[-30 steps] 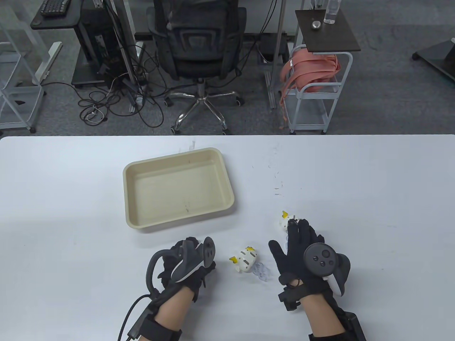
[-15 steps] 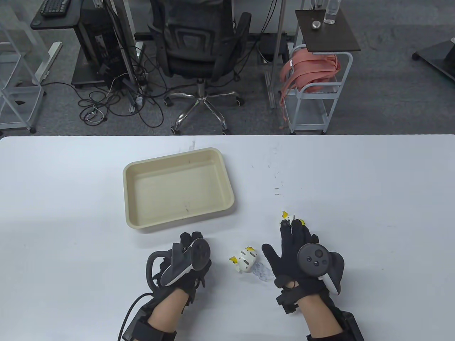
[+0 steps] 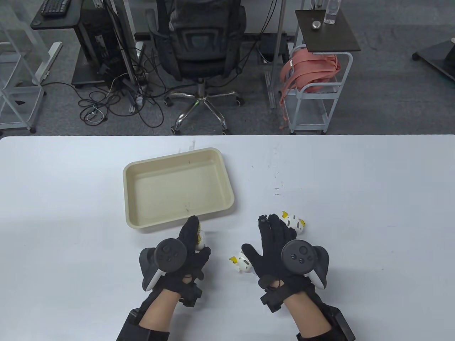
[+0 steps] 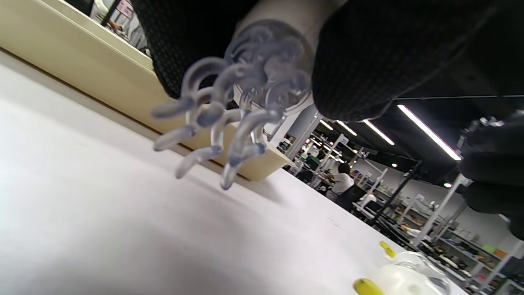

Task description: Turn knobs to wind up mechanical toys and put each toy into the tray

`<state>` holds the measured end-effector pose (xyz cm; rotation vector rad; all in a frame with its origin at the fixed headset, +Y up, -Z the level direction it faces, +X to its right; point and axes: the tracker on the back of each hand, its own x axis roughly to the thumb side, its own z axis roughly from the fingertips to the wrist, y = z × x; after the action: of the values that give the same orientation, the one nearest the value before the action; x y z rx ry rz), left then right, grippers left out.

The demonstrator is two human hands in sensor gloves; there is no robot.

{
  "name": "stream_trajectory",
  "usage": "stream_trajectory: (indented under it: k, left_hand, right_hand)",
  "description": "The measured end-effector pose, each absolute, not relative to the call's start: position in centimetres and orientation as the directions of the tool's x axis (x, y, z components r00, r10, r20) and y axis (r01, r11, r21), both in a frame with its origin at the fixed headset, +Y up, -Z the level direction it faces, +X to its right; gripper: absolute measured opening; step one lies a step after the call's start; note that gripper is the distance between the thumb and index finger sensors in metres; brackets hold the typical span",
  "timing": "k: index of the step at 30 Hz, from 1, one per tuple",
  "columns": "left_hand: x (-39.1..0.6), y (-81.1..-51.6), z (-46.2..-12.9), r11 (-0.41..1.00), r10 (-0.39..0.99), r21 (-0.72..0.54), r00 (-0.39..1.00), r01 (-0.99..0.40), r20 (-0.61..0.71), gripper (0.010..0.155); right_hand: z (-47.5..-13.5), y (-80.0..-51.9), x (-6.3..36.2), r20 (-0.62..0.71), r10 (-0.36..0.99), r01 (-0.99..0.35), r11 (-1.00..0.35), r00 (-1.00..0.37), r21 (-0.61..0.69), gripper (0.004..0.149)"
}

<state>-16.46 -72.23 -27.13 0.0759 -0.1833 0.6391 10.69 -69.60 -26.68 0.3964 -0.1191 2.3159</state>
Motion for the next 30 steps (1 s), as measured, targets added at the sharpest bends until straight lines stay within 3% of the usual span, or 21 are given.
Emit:
stream_trajectory:
  k: [6,10,14,23,30]
  left_hand:
    - [-16.9,-72.3,-27.0,0.709,0.686,0.017,0.694,-0.705,0.219,0.086]
    - [-17.1,-72.2,-26.9,0.615,0.748,0.054,0.604,-0.786,0.275,0.079]
    - [-16.7,-72.7,-27.0,0.475,0.844,-0.029,0.446,-0.879,0.298,0.076]
    - [-15.9,-73.4,-27.0,0.338,0.912,-0.113,0.295,-0.934,0.285,0.081]
    - [-15.2,-73.4,-26.9,0.332,0.910,-0.179,0.264,-0.926,0.320,0.078]
  right_hand:
    - [-27.7,-68.6,8.2,0.379,0.709,-0.757,-0.652,-0.595,0.031,0.097]
    - [-28.1,-69.0,7.1,0.389,0.697,-0.745,-0.666,-0.603,0.039,0.090]
    - [-28.0,-69.8,7.2,0.384,0.676,-0.727,-0.686,-0.629,0.017,0.081]
    - [-27.7,-71.2,7.7,0.393,0.744,-0.776,-0.621,-0.541,0.107,0.071]
    - [-27.4,-71.2,7.5,0.378,0.801,-0.824,-0.547,-0.464,0.147,0.068]
